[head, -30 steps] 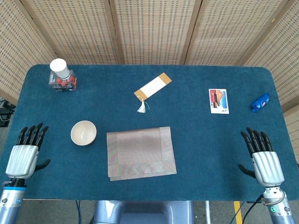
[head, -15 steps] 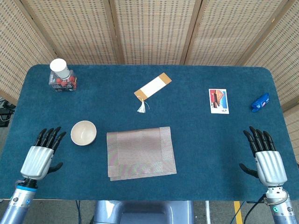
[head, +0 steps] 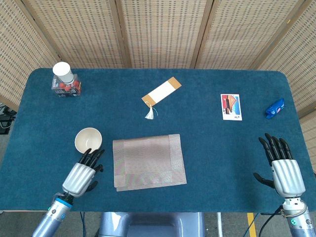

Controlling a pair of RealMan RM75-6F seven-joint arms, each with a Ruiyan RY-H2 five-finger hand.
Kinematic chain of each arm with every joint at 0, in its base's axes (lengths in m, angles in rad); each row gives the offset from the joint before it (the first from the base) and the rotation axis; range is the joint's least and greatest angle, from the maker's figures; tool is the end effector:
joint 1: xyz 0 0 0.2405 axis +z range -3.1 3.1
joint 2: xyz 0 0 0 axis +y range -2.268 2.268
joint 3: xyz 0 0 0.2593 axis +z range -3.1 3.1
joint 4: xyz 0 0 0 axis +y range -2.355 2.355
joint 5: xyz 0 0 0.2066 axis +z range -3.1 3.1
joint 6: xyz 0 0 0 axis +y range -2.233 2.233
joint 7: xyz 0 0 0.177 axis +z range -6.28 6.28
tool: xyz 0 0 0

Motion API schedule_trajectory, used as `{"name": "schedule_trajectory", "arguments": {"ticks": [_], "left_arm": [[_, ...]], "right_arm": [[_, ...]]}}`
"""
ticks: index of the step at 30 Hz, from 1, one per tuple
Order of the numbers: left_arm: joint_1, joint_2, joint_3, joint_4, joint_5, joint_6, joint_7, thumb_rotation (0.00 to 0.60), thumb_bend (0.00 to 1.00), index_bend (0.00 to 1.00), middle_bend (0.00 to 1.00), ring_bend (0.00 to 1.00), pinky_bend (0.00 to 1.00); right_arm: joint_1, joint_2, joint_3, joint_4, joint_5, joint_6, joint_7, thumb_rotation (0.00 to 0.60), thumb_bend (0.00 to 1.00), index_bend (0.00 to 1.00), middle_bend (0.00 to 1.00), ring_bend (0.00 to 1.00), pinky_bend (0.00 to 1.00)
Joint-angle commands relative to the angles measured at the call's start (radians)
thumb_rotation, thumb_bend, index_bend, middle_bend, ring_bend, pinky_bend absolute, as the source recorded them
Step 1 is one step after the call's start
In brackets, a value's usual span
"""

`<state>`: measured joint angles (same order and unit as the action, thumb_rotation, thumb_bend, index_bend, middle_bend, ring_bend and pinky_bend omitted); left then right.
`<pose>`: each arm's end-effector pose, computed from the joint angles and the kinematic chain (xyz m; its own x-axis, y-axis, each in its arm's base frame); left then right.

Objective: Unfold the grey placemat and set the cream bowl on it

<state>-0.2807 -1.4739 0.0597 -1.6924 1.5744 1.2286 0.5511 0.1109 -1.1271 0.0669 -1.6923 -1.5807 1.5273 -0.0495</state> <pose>-0.2002 0.2146 -0.0097 0.5759 0.1824 0.7969 0.7747 -0.4331 -0.4608 -0.2722 -0.2221 0.1591 0.3587 0.0639 0.9313 -0.9237 -0.1198 0.3640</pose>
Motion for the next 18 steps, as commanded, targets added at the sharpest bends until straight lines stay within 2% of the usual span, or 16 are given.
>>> {"name": "schedule_trajectory", "arguments": {"ticks": [1,9,18], "left_arm": [[-0.01,-0.065,0.016,0.049,-0.003,-0.033,0.052,0.6,0.3,0.47,0.0,0.0,0.0],[-0.016,-0.154,0.025,0.116,-0.027,-0.074,0.103,0.6,0.34,0.48,0.0,0.0,0.0],[-0.025,-0.206,0.024,0.159,-0.046,-0.095,0.122,0.6,0.35,0.5,0.0,0.0,0.0]], "right_arm": [[-0.002,0.006,0.0,-0.003,-0.003,0.003,0.01,0.6,0.02,0.03,0.0,0.0,0.0],[-0.005,0.017,-0.001,-0.008,-0.009,0.009,0.03,0.6,0.02,0.03,0.0,0.0,0.0],[-0.006,0.021,-0.001,-0.011,-0.009,0.009,0.035,0.6,0.02,0.03,0.0,0.0,0.0]]}}
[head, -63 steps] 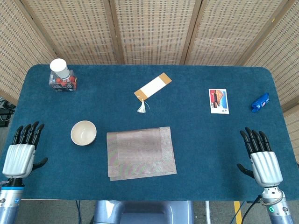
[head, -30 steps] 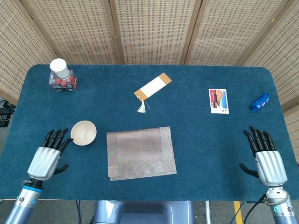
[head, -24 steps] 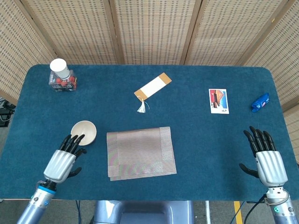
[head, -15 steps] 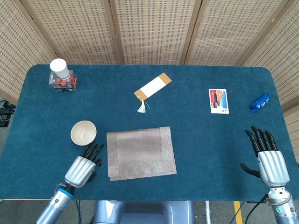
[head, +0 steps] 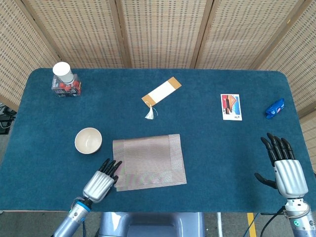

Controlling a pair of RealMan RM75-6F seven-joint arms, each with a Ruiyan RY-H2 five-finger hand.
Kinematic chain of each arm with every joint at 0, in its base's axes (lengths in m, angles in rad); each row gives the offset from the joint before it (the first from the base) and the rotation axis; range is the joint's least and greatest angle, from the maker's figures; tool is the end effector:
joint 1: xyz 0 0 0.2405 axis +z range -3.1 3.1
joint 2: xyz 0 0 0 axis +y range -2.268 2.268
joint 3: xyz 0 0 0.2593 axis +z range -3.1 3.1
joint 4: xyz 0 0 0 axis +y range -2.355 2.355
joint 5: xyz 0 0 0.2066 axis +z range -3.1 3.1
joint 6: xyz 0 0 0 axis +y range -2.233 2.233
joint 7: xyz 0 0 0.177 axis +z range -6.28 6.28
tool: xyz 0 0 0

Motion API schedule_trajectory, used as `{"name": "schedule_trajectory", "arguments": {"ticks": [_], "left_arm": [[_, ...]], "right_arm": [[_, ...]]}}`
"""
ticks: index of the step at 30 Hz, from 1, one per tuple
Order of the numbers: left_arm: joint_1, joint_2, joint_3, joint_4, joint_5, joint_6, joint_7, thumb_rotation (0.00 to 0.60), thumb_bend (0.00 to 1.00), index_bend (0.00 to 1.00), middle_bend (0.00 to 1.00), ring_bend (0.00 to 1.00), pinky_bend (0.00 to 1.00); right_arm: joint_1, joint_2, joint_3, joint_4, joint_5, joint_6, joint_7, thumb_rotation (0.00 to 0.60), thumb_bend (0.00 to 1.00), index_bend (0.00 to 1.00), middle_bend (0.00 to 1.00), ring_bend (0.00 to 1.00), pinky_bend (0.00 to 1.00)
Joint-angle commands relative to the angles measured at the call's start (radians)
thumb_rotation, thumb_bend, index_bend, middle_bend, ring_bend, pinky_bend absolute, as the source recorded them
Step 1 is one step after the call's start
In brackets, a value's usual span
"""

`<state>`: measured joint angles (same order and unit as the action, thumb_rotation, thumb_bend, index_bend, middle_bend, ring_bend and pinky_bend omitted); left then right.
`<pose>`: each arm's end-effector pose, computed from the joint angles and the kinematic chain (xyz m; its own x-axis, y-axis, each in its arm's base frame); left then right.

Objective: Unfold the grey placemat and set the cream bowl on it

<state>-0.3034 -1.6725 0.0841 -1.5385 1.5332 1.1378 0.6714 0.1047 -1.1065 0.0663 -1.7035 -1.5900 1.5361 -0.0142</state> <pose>-0.1914 0.2029 -0.0789 0.6582 0.2219 0.7194 0.7058 -0.5145 -0.4870 -0.2709 -0.2199 0.1652 0.3343 0.0667 0.9401 -0.9319 -0.1256 0.3403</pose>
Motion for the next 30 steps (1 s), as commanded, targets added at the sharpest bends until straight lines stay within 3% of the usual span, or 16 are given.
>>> {"name": "schedule_trajectory", "arguments": {"ticks": [1,20,30], "left_arm": [[-0.004,-0.012,-0.001,0.008,-0.006,-0.007,0.003,0.6,0.35,0.51,0.0,0.0,0.0],[-0.019,-0.058,-0.008,0.042,-0.022,-0.012,-0.003,0.6,0.4,0.52,0.0,0.0,0.0],[-0.02,-0.065,-0.009,0.049,-0.028,-0.002,0.001,0.6,0.54,0.56,0.0,0.0,0.0]], "right_arm": [[0.0,0.0,0.0,0.0,0.0,0.0,-0.001,0.6,0.02,0.03,0.0,0.0,0.0],[-0.003,0.005,0.0,-0.008,0.002,-0.002,0.0,0.6,0.02,0.04,0.0,0.0,0.0],[-0.003,0.007,-0.001,-0.011,0.001,-0.005,0.005,0.6,0.02,0.04,0.0,0.0,0.0]]}}
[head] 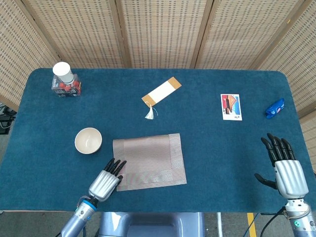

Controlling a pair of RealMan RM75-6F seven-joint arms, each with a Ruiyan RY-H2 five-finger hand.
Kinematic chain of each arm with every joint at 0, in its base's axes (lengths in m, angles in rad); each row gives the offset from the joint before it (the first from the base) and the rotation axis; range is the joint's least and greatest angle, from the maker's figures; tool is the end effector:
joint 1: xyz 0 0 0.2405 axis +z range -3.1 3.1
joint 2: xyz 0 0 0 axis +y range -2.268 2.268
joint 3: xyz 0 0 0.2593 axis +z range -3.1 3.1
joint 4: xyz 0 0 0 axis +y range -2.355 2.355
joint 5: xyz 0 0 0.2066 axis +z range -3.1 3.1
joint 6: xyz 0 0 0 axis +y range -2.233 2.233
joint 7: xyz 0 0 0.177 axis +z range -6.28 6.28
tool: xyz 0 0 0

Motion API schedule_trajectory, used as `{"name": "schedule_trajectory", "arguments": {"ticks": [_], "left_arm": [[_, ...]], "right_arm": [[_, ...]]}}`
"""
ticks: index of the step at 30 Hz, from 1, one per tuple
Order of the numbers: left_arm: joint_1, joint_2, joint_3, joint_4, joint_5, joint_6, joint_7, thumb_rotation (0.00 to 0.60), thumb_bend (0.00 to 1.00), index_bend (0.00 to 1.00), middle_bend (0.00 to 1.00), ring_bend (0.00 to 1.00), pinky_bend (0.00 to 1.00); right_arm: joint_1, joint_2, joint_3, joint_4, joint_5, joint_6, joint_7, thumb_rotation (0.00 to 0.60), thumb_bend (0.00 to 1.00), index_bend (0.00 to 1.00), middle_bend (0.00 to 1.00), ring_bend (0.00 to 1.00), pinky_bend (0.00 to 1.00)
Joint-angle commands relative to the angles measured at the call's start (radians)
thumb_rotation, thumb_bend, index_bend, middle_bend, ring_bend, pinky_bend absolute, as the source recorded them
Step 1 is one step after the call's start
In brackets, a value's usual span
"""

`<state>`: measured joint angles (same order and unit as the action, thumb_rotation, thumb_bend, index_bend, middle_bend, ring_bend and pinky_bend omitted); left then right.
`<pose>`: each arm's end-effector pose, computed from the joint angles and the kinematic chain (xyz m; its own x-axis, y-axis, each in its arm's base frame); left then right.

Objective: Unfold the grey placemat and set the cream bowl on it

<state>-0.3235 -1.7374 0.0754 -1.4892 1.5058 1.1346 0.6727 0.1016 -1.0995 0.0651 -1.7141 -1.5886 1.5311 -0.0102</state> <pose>-0.1838 0.2078 -0.0949 0.6478 0.2244 0.7280 0.7140 -0.5121 -0.4775 -0.2706 -0.2188 0.1656 0.3282 0.0586 0.9428 -0.9350 -0.1223 0.3330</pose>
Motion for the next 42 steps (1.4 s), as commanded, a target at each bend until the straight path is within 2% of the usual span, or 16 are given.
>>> {"name": "schedule_trajectory", "arguments": {"ticks": [1,11,18,22,24,26,30,34,36,42], "left_arm": [[0.0,0.0,0.0,0.0,0.0,0.003,-0.001,0.6,0.54,0.56,0.0,0.0,0.0],[-0.01,0.035,-0.024,-0.043,0.003,0.031,-0.002,0.6,0.54,0.57,0.0,0.0,0.0],[-0.039,0.107,-0.095,-0.13,-0.027,0.039,0.014,0.6,0.54,0.57,0.0,0.0,0.0],[-0.074,0.169,-0.172,-0.202,-0.082,0.019,0.017,0.6,0.54,0.58,0.0,0.0,0.0],[-0.1,0.201,-0.227,-0.236,-0.132,-0.001,0.018,0.6,0.54,0.58,0.0,0.0,0.0],[-0.14,0.226,-0.306,-0.25,-0.213,-0.031,0.021,0.6,0.54,0.58,0.0,0.0,0.0],[-0.185,0.241,-0.376,-0.251,-0.322,-0.067,0.033,0.6,0.54,0.58,0.0,0.0,0.0],[-0.256,0.239,-0.469,-0.199,-0.46,-0.106,0.05,0.6,0.54,0.58,0.0,0.0,0.0],[-0.312,0.224,-0.513,-0.139,-0.513,-0.114,0.073,0.6,0.54,0.58,0.0,0.0,0.0],[-0.441,0.164,-0.578,0.024,-0.608,-0.128,0.077,0.6,0.55,0.59,0.0,0.0,0.0]], "right_arm": [[0.0,0.001,0.0,0.0,0.0,-0.001,0.001,0.6,0.02,0.04,0.0,0.0,0.0],[-0.002,0.005,0.001,-0.003,0.0,0.001,0.008,0.6,0.02,0.04,0.0,0.0,0.0],[-0.005,0.009,0.002,-0.004,0.001,0.006,0.013,0.6,0.02,0.04,0.0,0.0,0.0],[-0.002,0.012,0.01,-0.002,0.02,-0.003,0.021,0.6,0.02,0.04,0.0,0.0,0.0],[0.0,0.015,0.015,-0.001,0.035,-0.01,0.026,0.6,0.02,0.04,0.0,0.0,0.0],[0.002,0.018,0.024,0.0,0.055,-0.016,0.031,0.6,0.02,0.04,0.0,0.0,0.0],[0.003,0.022,0.031,0.0,0.071,-0.021,0.035,0.6,0.02,0.04,0.0,0.0,0.0],[0.005,0.026,0.04,0.001,0.088,-0.024,0.037,0.6,0.02,0.04,0.0,0.0,0.0],[0.006,0.028,0.043,-0.002,0.093,-0.027,0.031,0.6,0.02,0.04,0.0,0.0,0.0],[0.009,0.022,0.053,0.001,0.107,-0.025,0.01,0.6,0.02,0.04,0.0,0.0,0.0]]}}
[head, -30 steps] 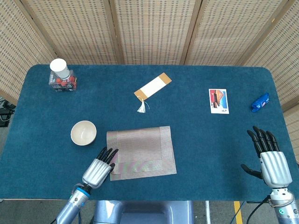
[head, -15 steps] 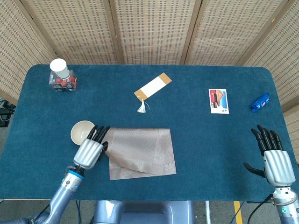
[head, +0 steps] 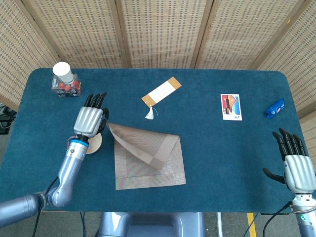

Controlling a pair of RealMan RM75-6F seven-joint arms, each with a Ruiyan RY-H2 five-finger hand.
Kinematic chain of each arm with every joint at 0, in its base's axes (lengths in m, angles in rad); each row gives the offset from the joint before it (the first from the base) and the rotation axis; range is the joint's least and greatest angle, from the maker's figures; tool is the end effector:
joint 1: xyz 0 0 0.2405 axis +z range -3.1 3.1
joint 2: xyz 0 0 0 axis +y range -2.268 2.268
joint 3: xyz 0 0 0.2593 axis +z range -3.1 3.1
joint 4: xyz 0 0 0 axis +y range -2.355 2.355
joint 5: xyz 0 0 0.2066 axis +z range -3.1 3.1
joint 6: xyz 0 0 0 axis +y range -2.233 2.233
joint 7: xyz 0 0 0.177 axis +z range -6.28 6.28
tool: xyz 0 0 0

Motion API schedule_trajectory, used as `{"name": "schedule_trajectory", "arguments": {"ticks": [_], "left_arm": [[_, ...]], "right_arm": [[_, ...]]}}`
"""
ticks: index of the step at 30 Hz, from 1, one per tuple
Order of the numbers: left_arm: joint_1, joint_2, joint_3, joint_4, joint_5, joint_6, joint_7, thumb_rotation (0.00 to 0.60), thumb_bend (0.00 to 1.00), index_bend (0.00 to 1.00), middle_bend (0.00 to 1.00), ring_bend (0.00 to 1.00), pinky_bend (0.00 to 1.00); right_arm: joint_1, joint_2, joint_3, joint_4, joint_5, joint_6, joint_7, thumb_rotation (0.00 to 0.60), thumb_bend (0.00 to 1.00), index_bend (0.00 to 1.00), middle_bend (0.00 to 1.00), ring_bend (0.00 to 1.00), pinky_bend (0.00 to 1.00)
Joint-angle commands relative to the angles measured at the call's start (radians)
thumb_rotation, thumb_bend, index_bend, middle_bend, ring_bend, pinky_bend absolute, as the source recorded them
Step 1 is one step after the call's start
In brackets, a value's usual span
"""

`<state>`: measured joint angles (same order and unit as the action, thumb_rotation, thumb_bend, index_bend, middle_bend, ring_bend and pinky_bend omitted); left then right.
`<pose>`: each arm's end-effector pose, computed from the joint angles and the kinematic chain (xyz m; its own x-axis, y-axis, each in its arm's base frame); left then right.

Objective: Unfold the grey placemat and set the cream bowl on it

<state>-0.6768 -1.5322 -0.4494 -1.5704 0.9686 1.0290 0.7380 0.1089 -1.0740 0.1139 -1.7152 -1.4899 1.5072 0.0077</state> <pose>-0.1239 0.4099 0.0400 0.5100 0.0407 0.8592 0.8460 -0.2044 -0.4924 -0.2828 -0.2318 0.1834 0.3254 0.0856 0.9417 -0.9433 -0.0392 0.3295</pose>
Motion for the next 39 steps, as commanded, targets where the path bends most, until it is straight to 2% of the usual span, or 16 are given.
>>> {"name": "schedule_trajectory", "arguments": {"ticks": [1,5,6,9,12,13,16,17,18,20,24,29,34,39], "left_arm": [[-0.105,-0.049,-0.06,0.132,-0.085,-0.027,0.016,0.6,0.55,0.59,0.0,0.0,0.0],[-0.195,-0.096,-0.085,0.274,-0.18,-0.062,0.061,0.6,0.55,0.58,0.0,0.0,0.0],[-0.232,-0.116,-0.087,0.338,-0.219,-0.074,0.091,0.6,0.55,0.58,0.0,0.0,0.0],[-0.281,-0.149,-0.08,0.429,-0.272,-0.084,0.119,0.6,0.55,0.57,0.0,0.0,0.0],[-0.306,-0.17,-0.059,0.495,-0.307,-0.1,0.135,0.6,0.53,0.5,0.0,0.0,0.0],[-0.31,-0.172,-0.049,0.508,-0.321,-0.108,0.143,0.6,0.47,0.43,0.0,0.0,0.0],[-0.311,-0.167,-0.036,0.514,-0.336,-0.118,0.142,0.6,0.21,0.19,0.0,0.0,0.0],[-0.307,-0.163,-0.032,0.511,-0.338,-0.12,0.136,0.6,0.14,0.13,0.0,0.0,0.0],[-0.302,-0.158,-0.029,0.505,-0.337,-0.12,0.126,0.6,0.11,0.1,0.0,0.0,0.0],[-0.281,-0.137,-0.025,0.477,-0.327,-0.112,0.085,0.6,0.08,0.06,0.0,0.0,0.0],[-0.225,-0.077,-0.002,0.386,-0.27,-0.078,-0.002,0.6,0.07,0.06,0.0,0.0,0.0],[-0.103,0.048,0.06,0.175,-0.136,0.013,-0.13,0.6,0.07,0.06,0.0,0.0,0.0],[0.039,0.166,0.164,-0.007,0.013,0.131,-0.225,0.6,0.08,0.06,0.0,0.0,0.0],[0.171,0.239,0.277,-0.104,0.131,0.237,-0.311,0.6,0.08,0.06,0.0,0.0,0.0]], "right_arm": [[0.002,-0.005,0.006,0.004,0.014,-0.003,-0.012,0.6,0.02,0.04,0.0,0.0,0.0],[0.01,-0.015,0.016,0.013,0.042,-0.02,-0.027,0.6,0.02,0.04,0.0,0.0,0.0],[0.013,-0.02,0.02,0.018,0.056,-0.028,-0.035,0.6,0.02,0.04,0.0,0.0,0.0],[0.02,-0.028,0.026,0.026,0.076,-0.041,-0.05,0.6,0.02,0.04,0.0,0.0,0.0],[0.025,-0.036,0.029,0.033,0.09,-0.052,-0.063,0.6,0.02,0.04,0.0,0.0,0.0],[0.027,-0.039,0.03,0.036,0.093,-0.054,-0.068,0.6,0.02,0.04,0.0,0.0,0.0],[0.029,-0.043,0.03,0.038,0.097,-0.057,-0.073,0.6,0.02,0.04,0.0,0.0,0.0],[0.029,-0.044,0.03,0.038,0.097,-0.059,-0.074,0.6,0.02,0.04,0.0,0.0,0.0],[0.03,-0.045,0.03,0.039,0.098,-0.061,-0.075,0.6,0.02,0.04,0.0,0.0,0.0],[0.032,-0.046,0.029,0.041,0.099,-0.065,-0.076,0.6,0.02,0.04,0.0,0.0,0.0],[0.032,-0.047,0.025,0.039,0.092,-0.064,-0.075,0.6,0.02,0.04,0.0,0.0,0.0],[0.033,-0.049,0.015,0.038,0.072,-0.065,-0.073,0.6,0.02,0.04,0.0,0.0,0.0],[0.037,-0.056,0.002,0.042,0.054,-0.073,-0.078,0.6,0.02,0.04,0.0,0.0,0.0],[0.042,-0.068,-0.014,0.047,0.029,-0.083,-0.087,0.6,0.0,0.04,0.0,0.0,0.0]]}}
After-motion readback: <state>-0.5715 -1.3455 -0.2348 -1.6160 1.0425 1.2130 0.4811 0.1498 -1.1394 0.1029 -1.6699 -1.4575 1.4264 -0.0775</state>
